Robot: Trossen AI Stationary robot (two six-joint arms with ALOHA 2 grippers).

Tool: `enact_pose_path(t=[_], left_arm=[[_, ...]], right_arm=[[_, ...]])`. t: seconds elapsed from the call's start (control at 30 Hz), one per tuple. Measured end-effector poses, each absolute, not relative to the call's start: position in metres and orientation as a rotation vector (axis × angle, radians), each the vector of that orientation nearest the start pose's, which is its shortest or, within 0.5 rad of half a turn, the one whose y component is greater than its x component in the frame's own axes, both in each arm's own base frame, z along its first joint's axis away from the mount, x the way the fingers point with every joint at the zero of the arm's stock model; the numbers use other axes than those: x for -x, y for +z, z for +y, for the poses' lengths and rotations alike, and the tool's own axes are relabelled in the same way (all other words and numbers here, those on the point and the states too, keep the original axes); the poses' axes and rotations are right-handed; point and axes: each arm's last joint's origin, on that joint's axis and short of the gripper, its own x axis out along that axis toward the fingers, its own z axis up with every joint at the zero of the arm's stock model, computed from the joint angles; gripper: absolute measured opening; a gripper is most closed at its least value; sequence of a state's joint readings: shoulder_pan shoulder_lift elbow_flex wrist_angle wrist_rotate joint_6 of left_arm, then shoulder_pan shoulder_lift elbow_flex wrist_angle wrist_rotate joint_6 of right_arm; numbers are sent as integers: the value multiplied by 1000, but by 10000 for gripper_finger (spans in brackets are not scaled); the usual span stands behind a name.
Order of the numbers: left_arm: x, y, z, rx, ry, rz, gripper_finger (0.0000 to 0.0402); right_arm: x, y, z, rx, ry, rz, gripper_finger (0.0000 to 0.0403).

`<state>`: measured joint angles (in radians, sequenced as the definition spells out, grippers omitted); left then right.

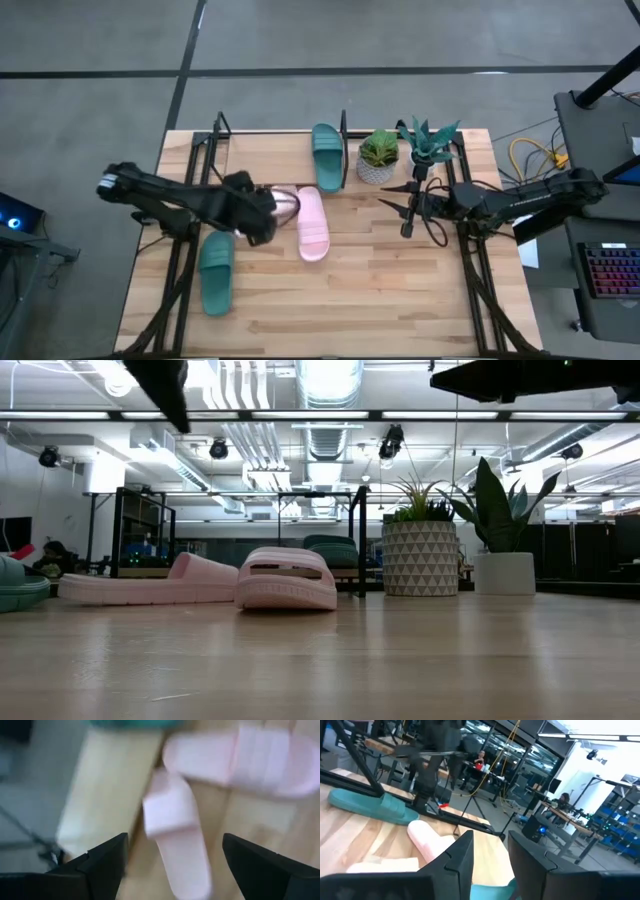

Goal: Pick and place slides into the shelf
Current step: Put the green slide into the shelf

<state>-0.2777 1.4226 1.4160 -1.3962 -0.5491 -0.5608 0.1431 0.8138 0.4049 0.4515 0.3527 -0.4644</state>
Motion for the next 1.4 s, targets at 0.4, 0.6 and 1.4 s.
enact_pose_path(t=[0.4,0.6,1.4], left_arm=[[-237,292,-130,96,658,1379,306],[-227,271,-169,239,722,1489,306],[-200,203,-191,149,846,1839,306]], right_arm=[[-182,257,7,429,-263,18,100],[-183,256,7,428,-253,20,102],[-183,256,7,488,-251,24,85]])
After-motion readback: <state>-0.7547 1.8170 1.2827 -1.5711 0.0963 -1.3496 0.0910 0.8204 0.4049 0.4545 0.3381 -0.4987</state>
